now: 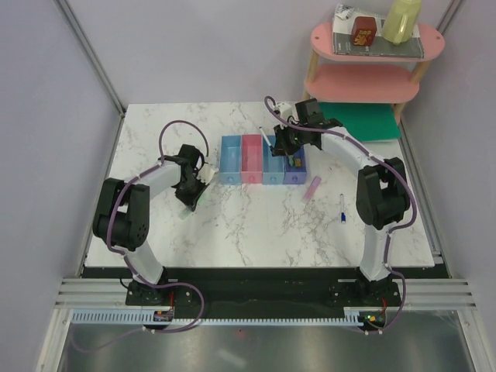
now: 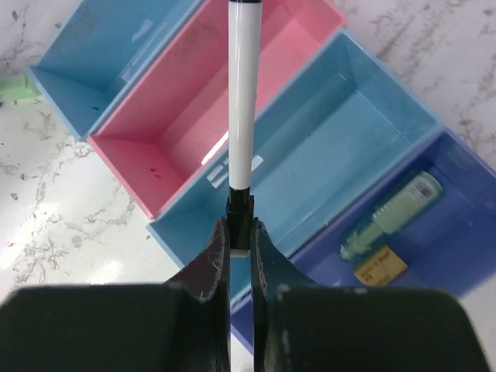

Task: Sort the stationery into containers
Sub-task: Pick up the pen from the center of the board, then place the pen in the storage box.

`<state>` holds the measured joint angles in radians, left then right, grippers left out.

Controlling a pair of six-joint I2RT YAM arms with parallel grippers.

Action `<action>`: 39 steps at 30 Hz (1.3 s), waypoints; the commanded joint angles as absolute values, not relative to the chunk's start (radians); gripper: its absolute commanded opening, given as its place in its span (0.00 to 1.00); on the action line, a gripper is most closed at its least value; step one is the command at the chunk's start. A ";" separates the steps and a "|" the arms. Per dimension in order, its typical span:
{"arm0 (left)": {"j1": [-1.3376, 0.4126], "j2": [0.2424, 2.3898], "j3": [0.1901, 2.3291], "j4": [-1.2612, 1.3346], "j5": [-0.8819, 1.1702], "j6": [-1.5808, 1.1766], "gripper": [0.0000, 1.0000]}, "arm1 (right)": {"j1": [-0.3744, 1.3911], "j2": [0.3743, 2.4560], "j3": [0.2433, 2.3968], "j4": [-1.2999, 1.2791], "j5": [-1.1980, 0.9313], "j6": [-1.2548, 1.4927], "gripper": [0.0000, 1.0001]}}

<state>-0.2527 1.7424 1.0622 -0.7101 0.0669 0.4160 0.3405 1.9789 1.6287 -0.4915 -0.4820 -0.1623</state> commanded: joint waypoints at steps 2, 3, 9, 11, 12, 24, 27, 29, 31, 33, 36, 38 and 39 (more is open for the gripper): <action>-0.255 1.781 1.038 -0.626 0.140 0.410 0.02 | 0.359 2.037 1.684 -0.408 -0.503 -0.123 0.08; -0.255 1.773 1.042 -0.636 0.143 0.408 0.02 | 0.359 2.040 1.680 -0.402 -0.500 -0.121 0.07; -0.255 1.687 1.103 -0.689 0.175 0.393 0.02 | 0.357 2.019 1.615 -0.371 -0.491 -0.118 0.07; -0.255 1.651 1.137 -0.712 0.186 0.390 0.02 | 0.357 2.014 1.602 -0.368 -0.488 -0.118 0.08; -0.255 1.640 1.149 -0.719 0.187 0.387 0.02 | 0.357 2.014 1.600 -0.370 -0.486 -0.120 0.08; -0.255 1.574 1.411 -0.831 0.198 0.396 0.02 | 0.359 1.983 1.546 -0.383 -0.472 -0.133 0.32; -0.255 1.580 1.456 -0.845 0.206 0.393 0.02 | 0.357 1.968 1.542 -0.397 -0.468 -0.147 0.39; -0.255 1.589 1.479 -0.850 0.210 0.388 0.02 | 0.357 1.957 1.542 -0.411 -0.466 -0.153 0.43; -0.256 1.606 1.512 -0.854 0.219 0.385 0.02 | 0.359 1.939 1.543 -0.422 -0.469 -0.158 0.44; -0.258 1.621 1.552 -0.856 0.232 0.370 0.02 | 0.359 1.910 1.545 -0.426 -0.469 -0.158 0.46; -0.264 1.669 1.609 -0.854 0.265 0.333 0.02 | 0.357 1.861 1.548 -0.434 -0.466 -0.163 0.47; -0.271 1.716 1.653 -0.854 0.287 0.305 0.02 | 0.359 1.818 1.546 -0.434 -0.460 -0.172 0.47; -0.273 1.736 1.669 -0.854 0.311 0.298 0.02 | 0.357 1.804 1.539 -0.437 -0.459 -0.175 0.47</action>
